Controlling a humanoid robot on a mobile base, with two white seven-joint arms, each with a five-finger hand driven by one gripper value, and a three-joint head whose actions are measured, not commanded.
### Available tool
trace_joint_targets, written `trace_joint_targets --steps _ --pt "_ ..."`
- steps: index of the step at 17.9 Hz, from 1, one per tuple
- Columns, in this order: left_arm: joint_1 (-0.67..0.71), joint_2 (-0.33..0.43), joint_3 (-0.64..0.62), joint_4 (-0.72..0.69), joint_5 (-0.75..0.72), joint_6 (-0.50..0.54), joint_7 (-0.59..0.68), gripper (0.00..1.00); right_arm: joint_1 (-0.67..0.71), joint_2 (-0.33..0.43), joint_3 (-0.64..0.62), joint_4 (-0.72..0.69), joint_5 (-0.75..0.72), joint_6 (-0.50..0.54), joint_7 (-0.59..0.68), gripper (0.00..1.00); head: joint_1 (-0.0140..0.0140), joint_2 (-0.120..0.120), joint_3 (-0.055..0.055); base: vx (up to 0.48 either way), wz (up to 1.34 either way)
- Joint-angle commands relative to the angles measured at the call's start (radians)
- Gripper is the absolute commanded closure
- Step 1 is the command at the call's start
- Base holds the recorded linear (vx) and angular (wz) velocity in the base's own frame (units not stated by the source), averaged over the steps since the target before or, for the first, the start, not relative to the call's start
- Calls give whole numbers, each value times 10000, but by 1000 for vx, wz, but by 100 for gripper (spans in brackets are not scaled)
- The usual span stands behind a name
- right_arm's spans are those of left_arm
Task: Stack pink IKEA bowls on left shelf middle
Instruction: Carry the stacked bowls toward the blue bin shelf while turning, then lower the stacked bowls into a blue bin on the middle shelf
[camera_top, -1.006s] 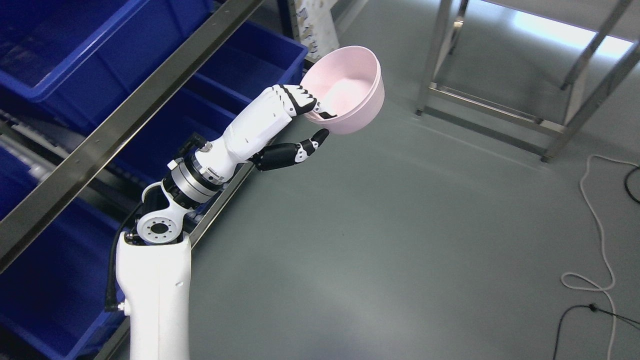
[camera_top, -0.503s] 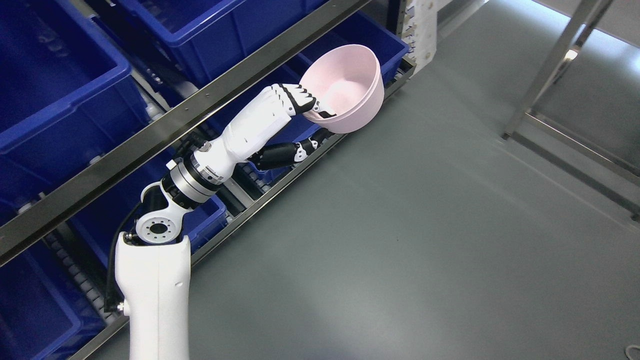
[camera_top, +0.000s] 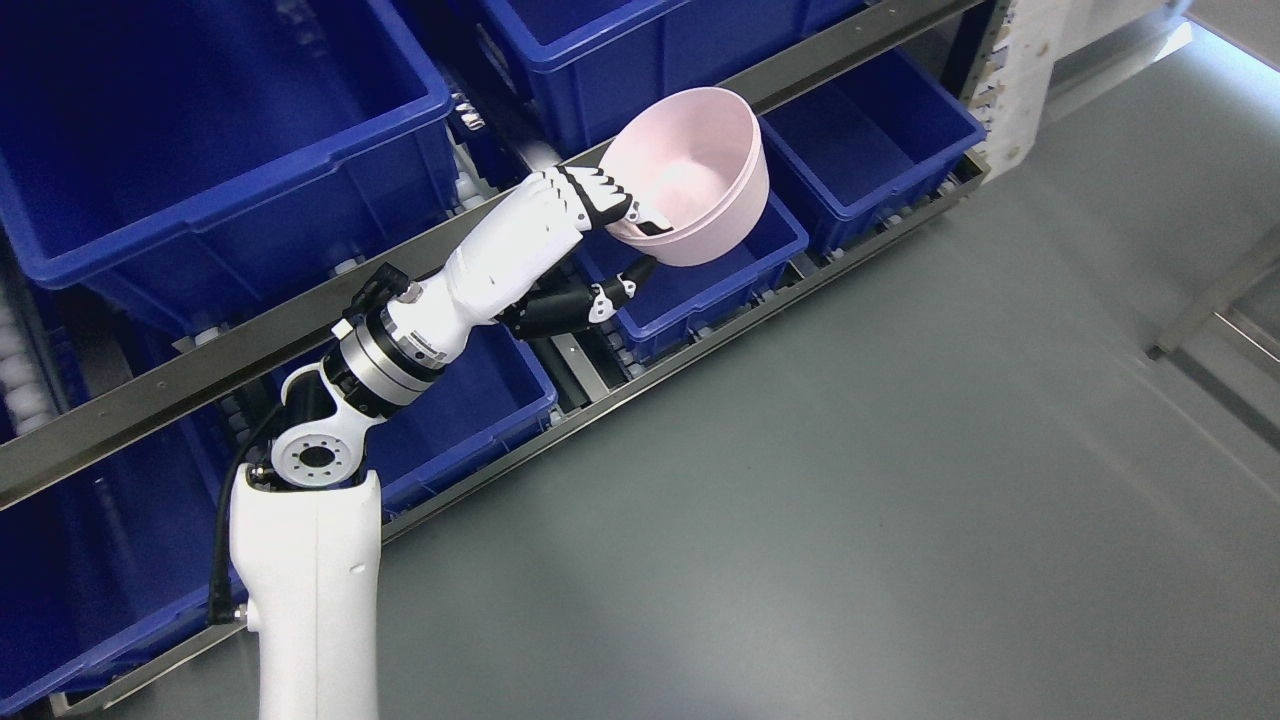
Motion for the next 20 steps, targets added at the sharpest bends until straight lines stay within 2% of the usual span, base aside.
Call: trace_joint_targets --steps 1,4,9,12,15,17,20 --pt "-20 174 -19 -59 0 22 31 93 -1 -175 0 0 0 -8 -5 0 0 0 0 72 418" --pt "-828 174 -110 -105 31 296 31 93 -1 -175 0 0 0 -8 -5 0 0 0 0 80 453" --pt "-2793 174 -218 -59 2 2839 1 94 -1 -175 0 0 0 -8 -5 0 0 -2 0 127 479" --pt "-3256 174 -65 171 -1102 3396 -168 94 -1 -175 0 0 0 -8 -5 0 0 -2 0 146 360" --pt "-3318 1148 -49 690 -1794 4193 -811 94 -1 -175 0 0 0 -8 -5 0 0 -3 0 150 279" --pt "-3669 1898 -65 1258 -1795 4271 -981 93 -1 -175 0 0 0 -8 -5 0 0 -4 0 157 126" --pt "-3748 2392 -218 1842 -1825 4256 -1104 93 -1 -175 0 0 0 -8 -5 0 0 -4 0 141 56"
